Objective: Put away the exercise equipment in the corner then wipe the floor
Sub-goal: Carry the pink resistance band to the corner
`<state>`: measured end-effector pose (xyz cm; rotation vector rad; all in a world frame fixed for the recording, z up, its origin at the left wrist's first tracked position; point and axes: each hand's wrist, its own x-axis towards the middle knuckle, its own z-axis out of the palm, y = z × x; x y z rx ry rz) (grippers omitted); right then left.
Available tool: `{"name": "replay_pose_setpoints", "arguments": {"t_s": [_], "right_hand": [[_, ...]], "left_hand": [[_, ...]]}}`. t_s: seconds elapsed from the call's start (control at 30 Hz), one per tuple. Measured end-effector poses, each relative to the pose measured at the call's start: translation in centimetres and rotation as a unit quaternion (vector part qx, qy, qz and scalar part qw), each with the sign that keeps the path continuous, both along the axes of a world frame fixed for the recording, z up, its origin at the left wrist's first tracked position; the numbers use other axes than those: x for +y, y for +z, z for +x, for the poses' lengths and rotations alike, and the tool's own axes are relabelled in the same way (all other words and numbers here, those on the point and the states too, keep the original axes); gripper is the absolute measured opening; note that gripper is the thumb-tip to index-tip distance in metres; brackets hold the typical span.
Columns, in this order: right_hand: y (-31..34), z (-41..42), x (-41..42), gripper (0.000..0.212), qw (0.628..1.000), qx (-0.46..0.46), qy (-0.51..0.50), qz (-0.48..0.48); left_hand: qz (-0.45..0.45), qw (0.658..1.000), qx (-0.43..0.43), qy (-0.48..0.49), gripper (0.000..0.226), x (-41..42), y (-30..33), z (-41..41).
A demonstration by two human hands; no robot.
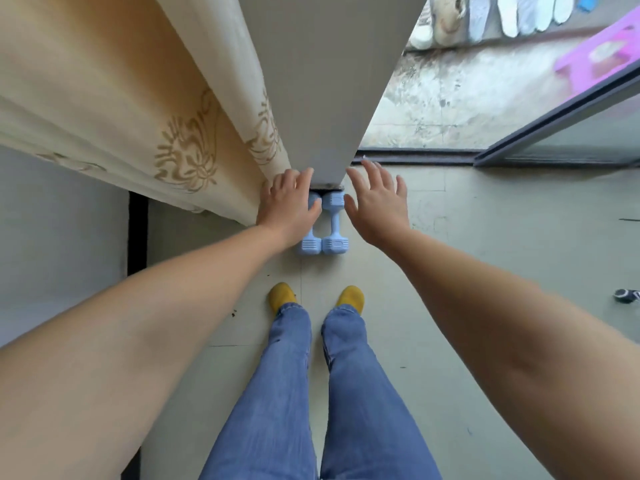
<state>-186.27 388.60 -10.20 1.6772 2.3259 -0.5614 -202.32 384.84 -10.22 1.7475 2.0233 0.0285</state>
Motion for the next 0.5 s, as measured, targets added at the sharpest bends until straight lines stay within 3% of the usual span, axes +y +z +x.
{"name": "replay_pose_setpoints", "arguments": {"t_s": [0.27,0.4,0.5], "right_hand": [[6.6,-1.4,-1.2,0.053,0.994,-0.006,0.105,0.039],[7.4,-1.0,-1.0,0.053,0.979,-0.013,0.197,0.042],[7.8,-0.5,-0.5,0.053,0.965,-0.016,0.260,0.034]], "left_hand": [[0.017,0.999,0.046,-0.008,0.061,-3.1,5.2,-0.5],[0.024,0.996,0.078,0.043,0.059,-5.2,6.8,-0.6],[0.021,0.986,0.088,0.143,0.055,-6.7,7.5,-0.2]]}}
